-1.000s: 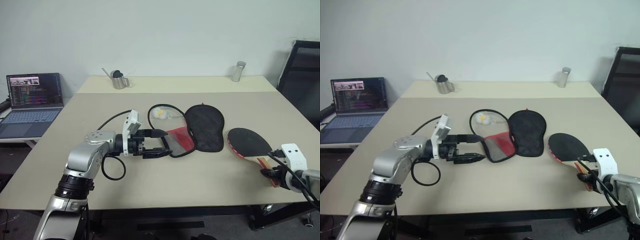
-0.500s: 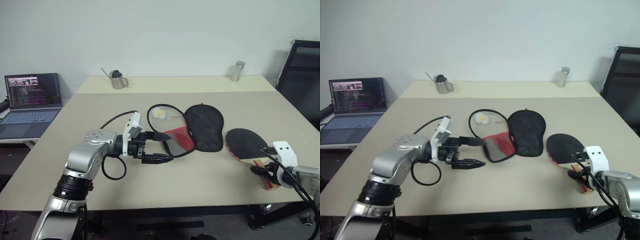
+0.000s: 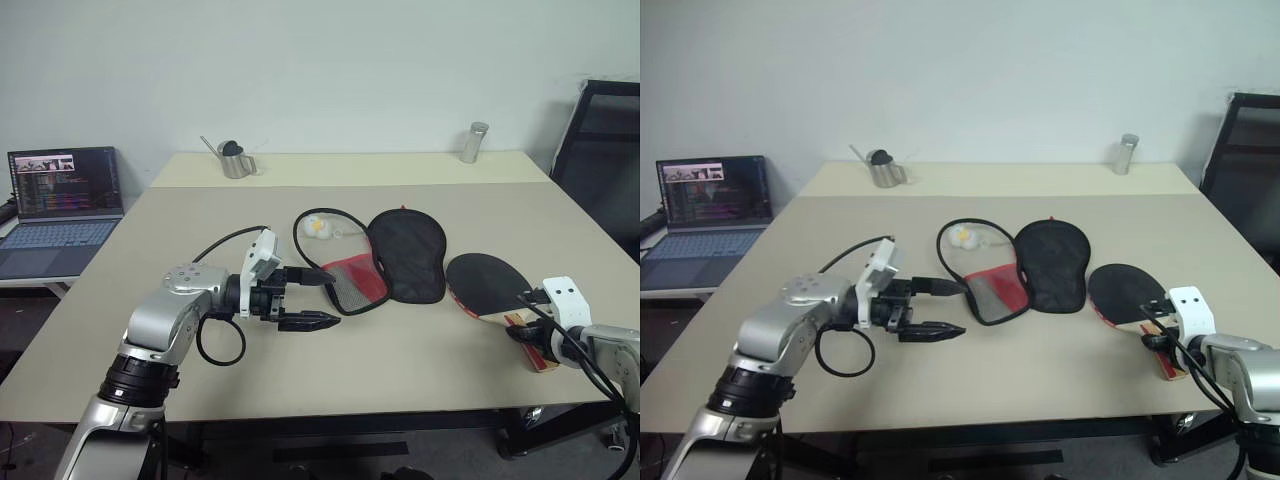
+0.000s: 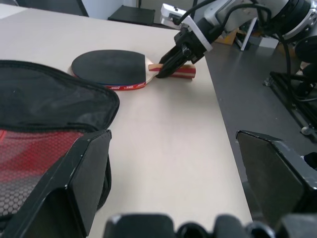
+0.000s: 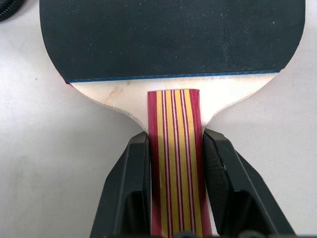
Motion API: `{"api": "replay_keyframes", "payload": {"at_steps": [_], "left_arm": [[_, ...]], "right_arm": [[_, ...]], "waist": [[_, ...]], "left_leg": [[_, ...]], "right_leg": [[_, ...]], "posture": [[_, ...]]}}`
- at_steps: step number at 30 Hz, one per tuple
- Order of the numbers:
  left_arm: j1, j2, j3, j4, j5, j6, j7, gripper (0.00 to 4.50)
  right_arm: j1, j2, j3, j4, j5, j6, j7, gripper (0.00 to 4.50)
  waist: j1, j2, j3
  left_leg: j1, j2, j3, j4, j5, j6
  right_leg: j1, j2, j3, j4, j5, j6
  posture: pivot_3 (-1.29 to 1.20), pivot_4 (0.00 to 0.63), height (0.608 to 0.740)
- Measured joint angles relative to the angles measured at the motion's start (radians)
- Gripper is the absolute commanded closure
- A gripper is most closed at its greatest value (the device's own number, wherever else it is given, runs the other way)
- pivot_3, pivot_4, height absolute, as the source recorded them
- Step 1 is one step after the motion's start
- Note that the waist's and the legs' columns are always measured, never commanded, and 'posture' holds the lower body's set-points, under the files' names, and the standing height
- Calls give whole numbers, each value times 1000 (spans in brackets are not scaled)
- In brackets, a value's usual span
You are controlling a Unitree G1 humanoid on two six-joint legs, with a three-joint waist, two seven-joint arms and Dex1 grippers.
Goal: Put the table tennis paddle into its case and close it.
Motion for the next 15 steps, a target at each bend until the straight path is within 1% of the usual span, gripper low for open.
{"api": "replay_keyframes", "payload": {"at_steps": [5,9,12,15], "left_arm": [[20,5,6,-20,-1,-2,20,101],[49,20,20,-30,-3,-1,32,101],[65,35,37,-42,-3,-1,42,101],[73,38,43,-58,-5,0,45,101]], "right_arm": [[-36,2,1,50,1,-14,-10,3406],[-122,0,-29,113,-1,-19,-44,3406],[-189,-13,-55,120,3,-15,-61,3406],[-281,19,-64,109,8,4,-89,3406]], "waist": [[-3,0,0],[-2,0,0],[-3,0,0],[-5,0,0]], "left_leg": [[0,0,1,0,0,0],[0,0,1,0,0,0],[0,0,2,-1,0,0],[0,0,2,-1,0,0]], "right_leg": [[0,0,0,0,1,1],[-1,0,1,0,1,0],[-1,0,1,-1,1,0],[-1,0,1,0,1,0]], "posture": [[0,150,740],[0,150,740],[0,150,740],[0,150,740]]}}
